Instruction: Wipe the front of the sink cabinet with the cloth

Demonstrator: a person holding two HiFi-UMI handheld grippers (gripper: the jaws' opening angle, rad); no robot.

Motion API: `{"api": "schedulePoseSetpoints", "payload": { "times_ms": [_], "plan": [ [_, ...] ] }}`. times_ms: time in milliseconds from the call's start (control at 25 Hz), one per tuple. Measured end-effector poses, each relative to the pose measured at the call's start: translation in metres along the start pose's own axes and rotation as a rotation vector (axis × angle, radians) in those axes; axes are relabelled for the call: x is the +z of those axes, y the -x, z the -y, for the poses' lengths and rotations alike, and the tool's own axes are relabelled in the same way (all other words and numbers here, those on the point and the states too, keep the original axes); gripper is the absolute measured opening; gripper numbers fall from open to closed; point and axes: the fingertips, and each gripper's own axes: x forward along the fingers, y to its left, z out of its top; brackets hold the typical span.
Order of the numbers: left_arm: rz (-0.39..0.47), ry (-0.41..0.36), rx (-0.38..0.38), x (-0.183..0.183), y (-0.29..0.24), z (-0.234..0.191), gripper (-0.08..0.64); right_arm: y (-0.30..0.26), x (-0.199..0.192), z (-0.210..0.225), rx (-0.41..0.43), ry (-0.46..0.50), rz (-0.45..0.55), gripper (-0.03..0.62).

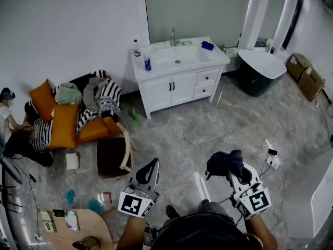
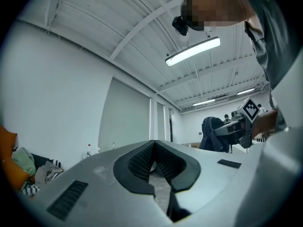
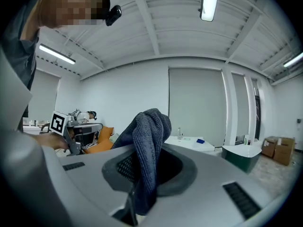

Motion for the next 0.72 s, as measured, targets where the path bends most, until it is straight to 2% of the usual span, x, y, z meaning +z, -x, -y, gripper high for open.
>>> {"api": "schedulePoseSetpoints", "payload": {
  "times_ms": [320, 520, 720],
  "plan": [
    [-0.063, -0.006, 0.021, -0.025, -0.062, 0.008, 0.003, -0.03, -0.012, 0.066, 0.033, -0.039, 0.022, 0.046],
    [-0.118, -0.088, 0.043, -0.034, -0.115, 0.021, 0.003, -0.054, -0.02, 0.122, 0.074, -0.075, 0.065, 0.046],
    [-0.104, -0.104, 0.112, -0.03, -0.165, 0.017, 0.003, -0.094, -0.014, 0.162, 0.143, -0.05, 0.107, 0.046]
  ]
}}
